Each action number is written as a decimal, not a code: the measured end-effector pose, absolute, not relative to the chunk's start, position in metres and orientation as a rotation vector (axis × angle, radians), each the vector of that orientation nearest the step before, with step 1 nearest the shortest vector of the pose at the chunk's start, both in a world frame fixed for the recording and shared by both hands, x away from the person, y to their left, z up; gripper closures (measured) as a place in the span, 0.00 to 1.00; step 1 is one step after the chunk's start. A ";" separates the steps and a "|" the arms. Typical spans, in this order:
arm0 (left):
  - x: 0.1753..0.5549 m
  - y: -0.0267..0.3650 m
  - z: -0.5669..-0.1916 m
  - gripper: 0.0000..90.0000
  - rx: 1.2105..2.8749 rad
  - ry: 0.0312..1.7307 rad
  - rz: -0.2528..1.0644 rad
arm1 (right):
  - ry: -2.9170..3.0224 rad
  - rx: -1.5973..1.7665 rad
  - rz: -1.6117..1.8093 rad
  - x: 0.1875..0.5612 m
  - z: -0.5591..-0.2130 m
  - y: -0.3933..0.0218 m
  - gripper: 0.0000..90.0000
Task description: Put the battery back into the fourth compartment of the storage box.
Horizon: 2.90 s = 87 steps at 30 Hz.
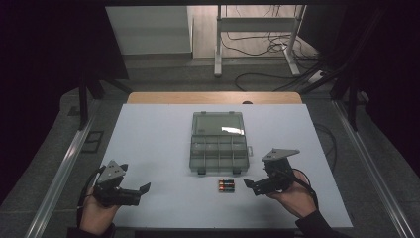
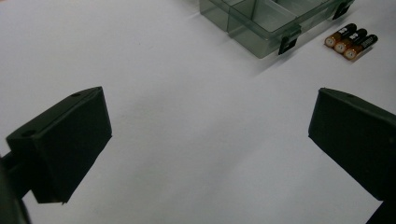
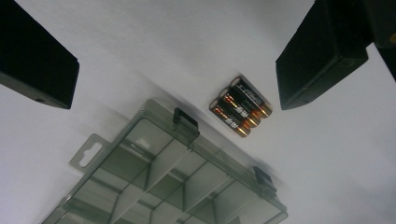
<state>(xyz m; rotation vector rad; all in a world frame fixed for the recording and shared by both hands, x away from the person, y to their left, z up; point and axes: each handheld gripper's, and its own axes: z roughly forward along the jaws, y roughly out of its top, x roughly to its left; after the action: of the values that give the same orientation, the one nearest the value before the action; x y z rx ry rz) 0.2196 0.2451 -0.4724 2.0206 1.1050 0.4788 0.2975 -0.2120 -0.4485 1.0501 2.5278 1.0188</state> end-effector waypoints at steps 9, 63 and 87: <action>0.220 0.244 -0.473 0.00 2.034 1.100 0.479 | 2.597 1.011 0.930 0.301 -0.451 -0.200 0.10; 0.220 0.242 -0.473 0.00 2.059 1.092 0.498 | 2.903 0.651 0.669 0.343 -0.489 -0.128 0.79; 0.220 0.242 -0.473 0.00 2.059 1.094 0.502 | 2.939 0.536 0.580 0.350 -0.504 -0.114 0.83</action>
<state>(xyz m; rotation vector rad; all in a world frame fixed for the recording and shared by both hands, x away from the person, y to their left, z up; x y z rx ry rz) 0.2198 0.2422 -0.4734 2.0592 1.0943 0.5025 0.3499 -0.1143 -0.5037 0.5359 2.9392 0.5797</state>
